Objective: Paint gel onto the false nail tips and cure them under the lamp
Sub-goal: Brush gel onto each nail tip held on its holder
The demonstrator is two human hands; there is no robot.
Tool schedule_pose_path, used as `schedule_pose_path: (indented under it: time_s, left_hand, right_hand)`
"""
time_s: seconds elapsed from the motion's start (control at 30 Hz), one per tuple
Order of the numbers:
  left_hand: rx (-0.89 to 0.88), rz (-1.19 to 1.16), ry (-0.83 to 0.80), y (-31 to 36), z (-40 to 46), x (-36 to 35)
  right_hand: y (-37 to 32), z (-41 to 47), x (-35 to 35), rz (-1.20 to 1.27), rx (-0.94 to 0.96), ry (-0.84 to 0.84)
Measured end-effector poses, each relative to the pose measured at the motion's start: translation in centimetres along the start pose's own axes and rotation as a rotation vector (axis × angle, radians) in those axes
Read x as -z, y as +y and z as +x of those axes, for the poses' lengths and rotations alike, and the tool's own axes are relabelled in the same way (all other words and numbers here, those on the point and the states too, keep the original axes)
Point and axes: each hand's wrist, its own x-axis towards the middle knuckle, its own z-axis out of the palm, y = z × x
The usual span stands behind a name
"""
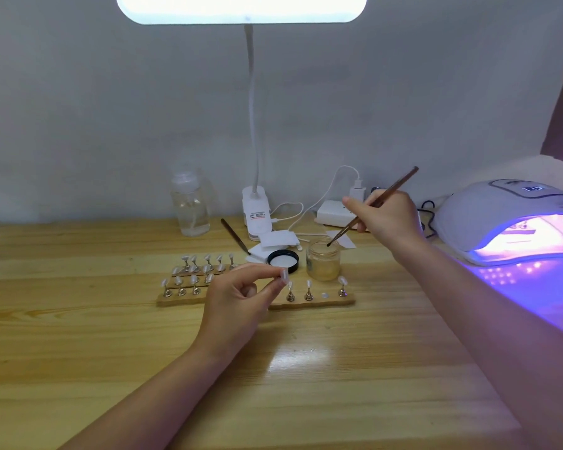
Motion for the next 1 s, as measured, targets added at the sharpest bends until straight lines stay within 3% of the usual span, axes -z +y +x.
schedule_pose_path:
  time_s: [0.23,0.53,0.7,0.83,1.0]
  left_hand:
    - [0.019,0.01,-0.01,-0.1,0.1,0.1]
    - [0.025,0.032,-0.021,0.1,0.1,0.1]
    - [0.042,0.042,-0.012,0.0,0.2,0.0]
    - [0.035,0.053,-0.015,-0.1,0.2,-0.1]
    - [0.046,0.058,-0.008,-0.2,0.1,0.0]
  right_hand:
    - [1.4,0.2,1.1,0.073,-0.021,0.014]
    - [0.7,-1.6,1.6,0.255,0.118,0.121]
    - [-0.2,-6.4,-0.4,0.468,0.304,-0.025]
    - [-0.1,-8.8,-1.3,0.385,0.477,-0.069]
    - [0.0,-10.0,-2.0,0.437,0.499,-0.084]
